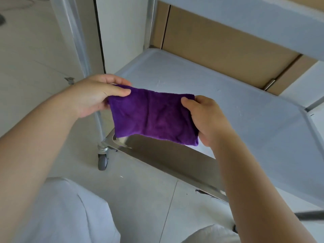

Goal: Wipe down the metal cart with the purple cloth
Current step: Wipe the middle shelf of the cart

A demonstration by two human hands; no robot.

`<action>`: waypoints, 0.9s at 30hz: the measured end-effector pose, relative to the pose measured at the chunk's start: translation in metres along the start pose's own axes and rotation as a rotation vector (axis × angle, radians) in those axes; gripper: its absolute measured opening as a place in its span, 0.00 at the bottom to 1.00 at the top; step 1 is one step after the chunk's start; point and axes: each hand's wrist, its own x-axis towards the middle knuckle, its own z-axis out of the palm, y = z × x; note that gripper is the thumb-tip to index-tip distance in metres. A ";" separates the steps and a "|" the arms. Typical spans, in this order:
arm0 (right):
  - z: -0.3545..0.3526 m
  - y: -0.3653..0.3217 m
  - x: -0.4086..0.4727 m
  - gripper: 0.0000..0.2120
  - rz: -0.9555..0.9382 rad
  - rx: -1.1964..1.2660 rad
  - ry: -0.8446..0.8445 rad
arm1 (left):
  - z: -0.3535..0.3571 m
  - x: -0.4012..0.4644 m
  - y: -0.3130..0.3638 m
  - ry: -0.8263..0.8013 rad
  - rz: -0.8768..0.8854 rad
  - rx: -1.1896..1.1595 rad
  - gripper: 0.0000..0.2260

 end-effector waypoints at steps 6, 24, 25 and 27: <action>0.040 -0.019 0.027 0.11 -0.100 -0.078 0.039 | -0.014 0.023 0.017 0.473 0.309 0.609 0.12; 0.129 -0.004 0.057 0.28 -0.596 -1.238 -0.400 | -0.028 0.014 -0.096 0.458 0.566 0.625 0.19; 0.128 -0.004 0.056 0.28 -0.594 -1.241 -0.412 | -0.028 0.012 -0.095 0.467 0.561 0.595 0.19; 0.127 -0.004 0.058 0.27 -0.582 -1.234 -0.432 | -0.026 0.012 -0.092 0.484 0.565 0.545 0.19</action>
